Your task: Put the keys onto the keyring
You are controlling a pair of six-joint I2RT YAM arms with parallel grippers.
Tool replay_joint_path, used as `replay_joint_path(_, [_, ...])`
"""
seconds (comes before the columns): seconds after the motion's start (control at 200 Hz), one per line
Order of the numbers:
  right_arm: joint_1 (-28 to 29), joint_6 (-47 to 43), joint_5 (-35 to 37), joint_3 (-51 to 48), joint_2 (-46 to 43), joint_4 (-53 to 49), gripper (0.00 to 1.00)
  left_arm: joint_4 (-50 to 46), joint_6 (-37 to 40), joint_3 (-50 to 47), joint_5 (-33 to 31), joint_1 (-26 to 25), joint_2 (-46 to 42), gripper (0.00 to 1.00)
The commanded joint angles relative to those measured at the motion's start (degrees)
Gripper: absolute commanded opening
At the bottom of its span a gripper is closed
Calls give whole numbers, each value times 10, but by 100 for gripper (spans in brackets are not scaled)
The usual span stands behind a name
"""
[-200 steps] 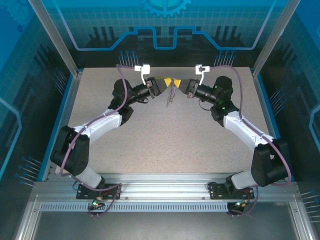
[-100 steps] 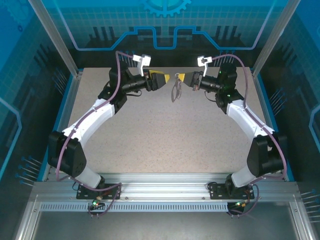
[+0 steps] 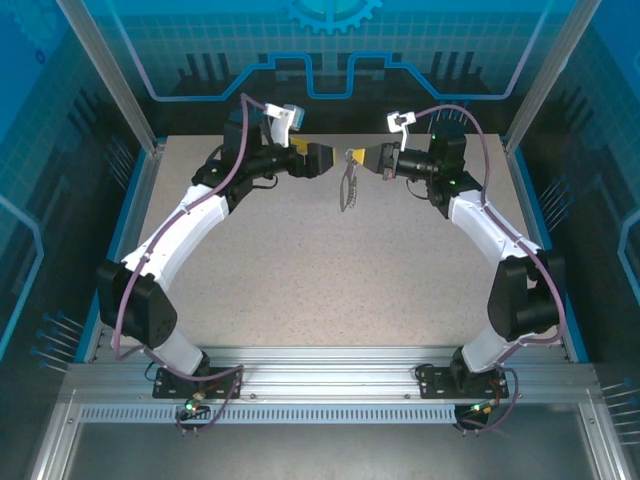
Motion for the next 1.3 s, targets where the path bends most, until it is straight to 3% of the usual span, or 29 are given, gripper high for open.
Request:
replay_joint_path(0.0, [-5,-7,-19,26,8,7,0,0,-23,-11,-171,1,-5,99])
replay_joint_path(0.09, [-6,-6,-20,29,12,11,0,3,-17,-10,-187,7,-6,99])
replay_joint_path(0.215, [-6,-4,-24,37,19,14,0,14,-6,-7,-135,26,-3,99])
replay_joint_path(0.335, [-6,-8,-30,47,23,8,0,45,79,-22,-74,34,-8,99])
replay_joint_path(0.505, [-6,-28,-47,63,27,-22,0,61,158,-41,-43,34,-21,99])
replay_joint_path(0.73, [-3,-59,-77,89,38,-60,0,22,150,3,-34,37,0,99])
replay_joint_path(0.9, [-2,-81,-95,103,44,-86,0,-64,136,76,31,39,31,99])
replay_joint_path(1.085, [3,-126,-115,124,47,-145,0,-63,112,80,137,40,32,88])
replay_joint_path(1.296, [6,-137,-131,124,39,-161,0,-6,39,57,280,42,34,62])
